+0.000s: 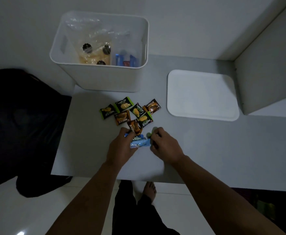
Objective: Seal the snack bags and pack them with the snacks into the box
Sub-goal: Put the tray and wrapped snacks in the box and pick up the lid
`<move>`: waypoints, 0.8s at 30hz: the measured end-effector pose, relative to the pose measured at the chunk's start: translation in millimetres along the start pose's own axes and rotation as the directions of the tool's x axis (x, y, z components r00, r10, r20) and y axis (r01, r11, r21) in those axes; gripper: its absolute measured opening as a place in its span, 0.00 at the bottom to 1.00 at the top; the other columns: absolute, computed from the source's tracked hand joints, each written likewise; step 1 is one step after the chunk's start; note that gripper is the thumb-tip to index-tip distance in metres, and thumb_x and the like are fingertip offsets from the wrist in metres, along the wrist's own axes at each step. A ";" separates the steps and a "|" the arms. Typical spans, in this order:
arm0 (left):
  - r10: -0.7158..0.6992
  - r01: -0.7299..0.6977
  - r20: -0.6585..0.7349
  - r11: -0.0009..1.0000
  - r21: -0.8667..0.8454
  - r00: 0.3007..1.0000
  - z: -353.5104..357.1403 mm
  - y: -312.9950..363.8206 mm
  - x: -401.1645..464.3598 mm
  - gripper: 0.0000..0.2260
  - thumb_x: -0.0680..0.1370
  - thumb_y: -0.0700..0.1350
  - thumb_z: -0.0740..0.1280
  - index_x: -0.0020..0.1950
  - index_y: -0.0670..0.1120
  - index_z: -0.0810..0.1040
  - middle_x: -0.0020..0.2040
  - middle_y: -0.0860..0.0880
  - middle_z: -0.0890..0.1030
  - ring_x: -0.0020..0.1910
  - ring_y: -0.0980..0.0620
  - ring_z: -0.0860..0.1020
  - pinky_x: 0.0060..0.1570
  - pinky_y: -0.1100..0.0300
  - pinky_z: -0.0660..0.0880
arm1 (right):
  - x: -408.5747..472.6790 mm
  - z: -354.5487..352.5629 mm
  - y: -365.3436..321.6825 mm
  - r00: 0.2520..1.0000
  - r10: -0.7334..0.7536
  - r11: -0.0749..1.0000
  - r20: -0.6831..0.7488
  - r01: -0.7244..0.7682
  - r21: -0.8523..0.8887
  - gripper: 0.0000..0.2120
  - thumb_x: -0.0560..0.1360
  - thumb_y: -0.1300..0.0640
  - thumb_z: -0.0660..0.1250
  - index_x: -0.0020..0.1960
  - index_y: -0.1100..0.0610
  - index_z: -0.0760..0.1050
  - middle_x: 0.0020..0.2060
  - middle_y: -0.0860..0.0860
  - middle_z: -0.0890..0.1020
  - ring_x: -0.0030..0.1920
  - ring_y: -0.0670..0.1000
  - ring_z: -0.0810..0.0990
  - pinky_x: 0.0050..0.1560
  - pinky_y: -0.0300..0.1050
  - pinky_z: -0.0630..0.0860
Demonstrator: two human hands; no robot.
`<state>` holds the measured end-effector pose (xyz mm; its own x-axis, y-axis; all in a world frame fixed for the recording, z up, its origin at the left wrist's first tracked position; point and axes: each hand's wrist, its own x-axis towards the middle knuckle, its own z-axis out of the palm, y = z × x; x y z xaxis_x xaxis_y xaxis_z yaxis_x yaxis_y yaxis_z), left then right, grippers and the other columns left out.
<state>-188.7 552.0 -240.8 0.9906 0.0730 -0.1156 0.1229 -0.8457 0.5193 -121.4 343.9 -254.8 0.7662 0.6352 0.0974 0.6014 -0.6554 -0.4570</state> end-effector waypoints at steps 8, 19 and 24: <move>-0.217 0.197 -0.058 0.951 -0.237 0.975 -14.2 17.9 -18.6 0.16 0.70 0.44 0.78 0.55 0.49 0.79 0.58 0.51 0.70 0.50 0.49 0.80 0.44 0.56 0.79 | 3.4 -31.5 -15.1 0.948 0.314 0.920 -0.054 -0.290 0.262 0.07 0.72 0.62 0.72 0.48 0.56 0.77 0.52 0.48 0.73 0.46 0.47 0.73 0.42 0.36 0.73; -0.141 0.046 -0.352 0.963 -0.265 0.925 -182.7 63.0 48.7 0.18 0.71 0.46 0.78 0.58 0.45 0.80 0.55 0.46 0.74 0.46 0.50 0.78 0.42 0.58 0.75 | 144.6 -171.3 -95.0 0.830 0.526 0.703 -0.186 -0.302 0.643 0.08 0.69 0.62 0.74 0.44 0.53 0.78 0.49 0.53 0.81 0.49 0.48 0.83 0.52 0.46 0.82; -0.160 0.091 -0.401 0.979 -0.185 0.902 -268.5 39.8 120.4 0.18 0.72 0.47 0.75 0.60 0.46 0.79 0.54 0.43 0.74 0.51 0.40 0.79 0.48 0.53 0.74 | 251.4 -215.4 -144.2 0.876 0.422 0.708 -0.233 -0.158 0.689 0.07 0.69 0.64 0.74 0.43 0.55 0.79 0.45 0.49 0.83 0.44 0.44 0.82 0.42 0.35 0.79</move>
<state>-48.4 669.1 -6.7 0.8982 0.4125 0.1520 0.2214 -0.7232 0.6542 33.3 510.0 26.0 0.9780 0.1841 0.0985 0.1487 -0.2828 -0.9476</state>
